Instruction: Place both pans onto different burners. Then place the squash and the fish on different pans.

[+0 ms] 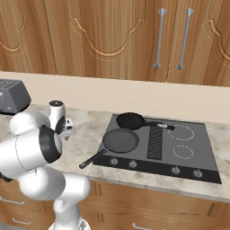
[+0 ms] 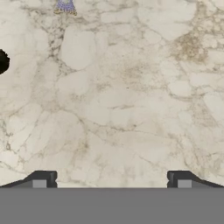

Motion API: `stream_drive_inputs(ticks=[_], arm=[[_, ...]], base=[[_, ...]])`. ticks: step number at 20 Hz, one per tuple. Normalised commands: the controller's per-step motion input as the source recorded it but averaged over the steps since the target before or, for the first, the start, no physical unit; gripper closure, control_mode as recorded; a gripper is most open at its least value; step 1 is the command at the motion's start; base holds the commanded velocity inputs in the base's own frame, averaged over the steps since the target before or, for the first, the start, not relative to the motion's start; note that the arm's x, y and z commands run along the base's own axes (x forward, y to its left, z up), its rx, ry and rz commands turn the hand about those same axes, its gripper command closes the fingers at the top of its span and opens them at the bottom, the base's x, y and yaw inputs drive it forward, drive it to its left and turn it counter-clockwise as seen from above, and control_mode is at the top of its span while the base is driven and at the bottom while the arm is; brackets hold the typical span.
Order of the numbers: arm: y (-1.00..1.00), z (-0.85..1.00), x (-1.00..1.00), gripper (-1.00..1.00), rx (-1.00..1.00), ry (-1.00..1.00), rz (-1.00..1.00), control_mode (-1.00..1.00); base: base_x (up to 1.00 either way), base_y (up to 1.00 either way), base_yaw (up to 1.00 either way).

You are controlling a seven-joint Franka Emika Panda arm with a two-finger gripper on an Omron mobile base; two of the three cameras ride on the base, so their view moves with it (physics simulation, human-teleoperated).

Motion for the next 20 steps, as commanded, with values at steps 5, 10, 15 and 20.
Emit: stream_drive_inputs(ticks=[5,10,15,20], arm=[[0.44,0.00,0.02,-1.00,0.00,0.00,0.13,-1.00],[0.34,0.01,0.01,-1.00,-0.01,-0.06,0.08,-1.00],[0.29,0.01,0.10,-1.00,0.00,-0.14,0.04,-1.00],[0.25,0.07,0.13,-1.00,0.00,-0.13,0.01,-1.00]], base=[[0.00,0.00,0.00],[0.00,0.00,0.00],[0.00,0.00,0.00],[0.00,0.00,0.00]])
